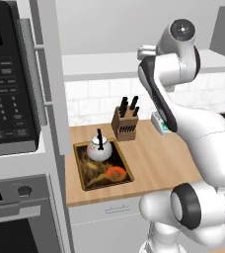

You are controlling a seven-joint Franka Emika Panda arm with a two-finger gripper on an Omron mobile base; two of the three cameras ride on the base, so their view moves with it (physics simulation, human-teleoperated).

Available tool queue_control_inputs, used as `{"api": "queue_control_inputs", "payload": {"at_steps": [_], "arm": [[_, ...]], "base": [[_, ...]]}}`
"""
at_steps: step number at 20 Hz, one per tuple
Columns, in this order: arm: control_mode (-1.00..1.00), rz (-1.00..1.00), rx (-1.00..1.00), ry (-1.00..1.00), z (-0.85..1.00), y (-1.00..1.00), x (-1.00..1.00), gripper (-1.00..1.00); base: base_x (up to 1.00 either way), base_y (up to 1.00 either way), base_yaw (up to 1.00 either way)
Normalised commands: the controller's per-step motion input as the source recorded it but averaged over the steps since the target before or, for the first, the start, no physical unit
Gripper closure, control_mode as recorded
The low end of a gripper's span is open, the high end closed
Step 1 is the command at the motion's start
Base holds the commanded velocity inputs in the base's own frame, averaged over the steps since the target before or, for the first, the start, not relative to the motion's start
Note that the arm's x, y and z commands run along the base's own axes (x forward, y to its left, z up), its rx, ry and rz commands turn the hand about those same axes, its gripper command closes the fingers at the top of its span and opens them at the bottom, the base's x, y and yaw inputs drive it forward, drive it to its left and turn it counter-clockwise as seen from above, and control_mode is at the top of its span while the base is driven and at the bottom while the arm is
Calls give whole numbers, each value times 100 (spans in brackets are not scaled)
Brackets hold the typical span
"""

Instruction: Pick the kettle from the counter and place it on the tray. Then pick the mug from the cabinet and place it on the tray. Then close the cabinet doors.

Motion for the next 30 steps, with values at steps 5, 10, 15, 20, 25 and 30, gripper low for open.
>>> {"api": "queue_control_inputs", "payload": {"at_steps": [5,10,15,20,25,30], "arm": [[-100,-1,-8,3,-24,-6,49,-100],[-100,-3,0,0,-2,-7,46,-100],[-100,-13,1,0,0,-1,47,-100],[-100,-22,0,0,-6,0,38,-100],[-100,-19,2,0,-4,0,36,-100],[-100,-12,7,1,-2,-1,26,-100]], "base": [[0,0,0],[0,0,0],[0,0,0],[0,0,0],[0,0,0],[0,0,0]]}}
